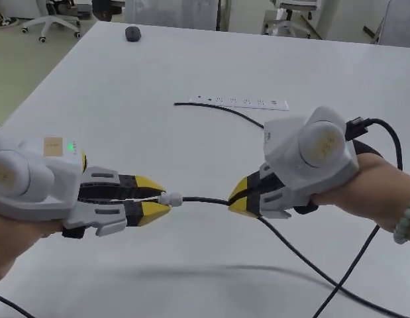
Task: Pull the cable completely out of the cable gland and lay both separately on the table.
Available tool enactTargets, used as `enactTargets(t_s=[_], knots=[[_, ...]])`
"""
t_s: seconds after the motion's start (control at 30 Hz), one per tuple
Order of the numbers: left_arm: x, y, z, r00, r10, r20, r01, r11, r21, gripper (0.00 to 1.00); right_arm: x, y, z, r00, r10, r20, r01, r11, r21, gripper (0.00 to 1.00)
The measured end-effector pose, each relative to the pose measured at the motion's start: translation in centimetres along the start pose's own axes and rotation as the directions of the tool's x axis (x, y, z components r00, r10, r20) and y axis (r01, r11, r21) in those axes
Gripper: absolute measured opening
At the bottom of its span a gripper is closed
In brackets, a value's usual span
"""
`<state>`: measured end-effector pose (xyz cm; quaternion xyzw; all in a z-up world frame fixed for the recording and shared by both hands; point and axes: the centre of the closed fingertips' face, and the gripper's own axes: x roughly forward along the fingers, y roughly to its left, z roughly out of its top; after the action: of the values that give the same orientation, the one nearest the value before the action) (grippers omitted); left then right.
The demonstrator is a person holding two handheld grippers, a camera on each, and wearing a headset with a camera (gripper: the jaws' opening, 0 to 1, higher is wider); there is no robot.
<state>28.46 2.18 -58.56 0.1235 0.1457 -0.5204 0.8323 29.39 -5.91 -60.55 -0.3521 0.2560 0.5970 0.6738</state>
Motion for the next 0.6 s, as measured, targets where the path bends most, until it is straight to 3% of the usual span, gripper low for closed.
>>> enactTargets(t_s=[0.3, 0.6], knots=[[-0.8, 0.8, -0.6, 0.9996, 0.028, -0.006, -0.028, 1.000, -0.013, 0.16, -0.9, -0.6, -1.0, 0.9997, -0.024, -0.006, 0.024, 0.999, 0.039, 0.00], [-0.9, 1.2, -1.5, 0.9988, 0.047, -0.017, -0.047, 0.998, -0.031, 0.16, -1.1, -0.6, -0.9, 0.9991, -0.041, 0.008, 0.041, 0.998, 0.056, 0.00]])
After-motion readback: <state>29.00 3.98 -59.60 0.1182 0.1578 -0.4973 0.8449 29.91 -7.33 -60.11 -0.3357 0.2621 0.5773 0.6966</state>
